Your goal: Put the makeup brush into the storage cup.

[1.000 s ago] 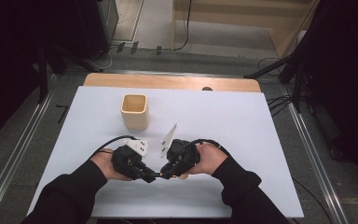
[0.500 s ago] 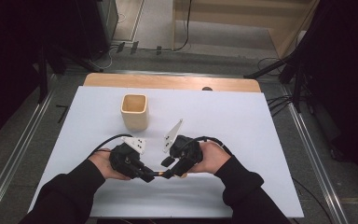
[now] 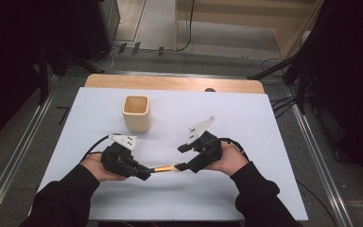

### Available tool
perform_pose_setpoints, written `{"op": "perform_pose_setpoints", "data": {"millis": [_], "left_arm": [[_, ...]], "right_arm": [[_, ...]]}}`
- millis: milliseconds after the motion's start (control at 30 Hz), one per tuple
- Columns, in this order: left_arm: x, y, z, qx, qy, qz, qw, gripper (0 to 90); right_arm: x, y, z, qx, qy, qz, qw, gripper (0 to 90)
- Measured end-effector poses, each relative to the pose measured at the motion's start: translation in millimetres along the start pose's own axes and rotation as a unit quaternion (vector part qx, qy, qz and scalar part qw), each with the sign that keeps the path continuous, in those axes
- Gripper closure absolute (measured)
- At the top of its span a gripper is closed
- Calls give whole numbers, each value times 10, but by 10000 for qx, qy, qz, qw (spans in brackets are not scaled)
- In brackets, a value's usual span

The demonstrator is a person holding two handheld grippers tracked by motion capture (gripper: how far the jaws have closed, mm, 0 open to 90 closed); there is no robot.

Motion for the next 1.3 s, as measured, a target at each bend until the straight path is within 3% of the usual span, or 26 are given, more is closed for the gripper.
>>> {"op": "perform_pose_setpoints", "data": {"millis": [200, 367, 500, 700, 800, 867, 933, 1000, 1033, 1200, 1300], "left_arm": [[53, -43, 12, 201, 143, -241, 9994, 796], [96, -74, 36, 452, 251, -450, 9976, 795], [134, -87, 48, 624, 356, -613, 9955, 795], [212, -85, 53, 786, 540, -989, 9905, 795], [228, -79, 42, 854, 674, -1109, 9879, 795], [235, -72, 36, 941, 700, -1223, 9855, 795], [233, -67, 39, 1085, 638, -1277, 9838, 795], [230, -62, 40, 1148, 707, -1322, 9820, 795], [228, -58, 39, 1165, 756, -1341, 9812, 795], [244, -18, 17, 1200, 867, -1543, 9769, 795], [243, 9, 4, 1241, 932, -1639, 9742, 795]], "right_arm": [[76, -104, -65, -362, -161, -307, 9987, 353], [139, -195, -114, -683, -324, -753, 9943, 352], [153, -247, -117, -784, -403, -976, 9913, 350], [135, -280, -92, -1021, -341, -1007, 9891, 357], [139, -301, -77, -1213, -375, -1207, 9845, 345], [139, -306, -81, -1238, -362, -1248, 9838, 340], [139, -322, -84, -1360, -316, -1362, 9808, 329], [128, -330, -84, -1539, -264, -1518, 9760, 313], [128, -330, -84, -1539, -264, -1518, 9760, 313], [93, -327, -47, -1723, -175, -1719, 9698, 276], [79, -312, -39, -1902, -137, -1845, 9642, 256]]}}
Point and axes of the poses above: each handheld gripper's, and its own axes: x roughly backward along the jaws, y roughly out of its top, z roughly to its left, the point moved 4 cm from there along -x, roughly forward along the jaws, and after that the axes turned 8 degrees about z, right-handed, at the moved point
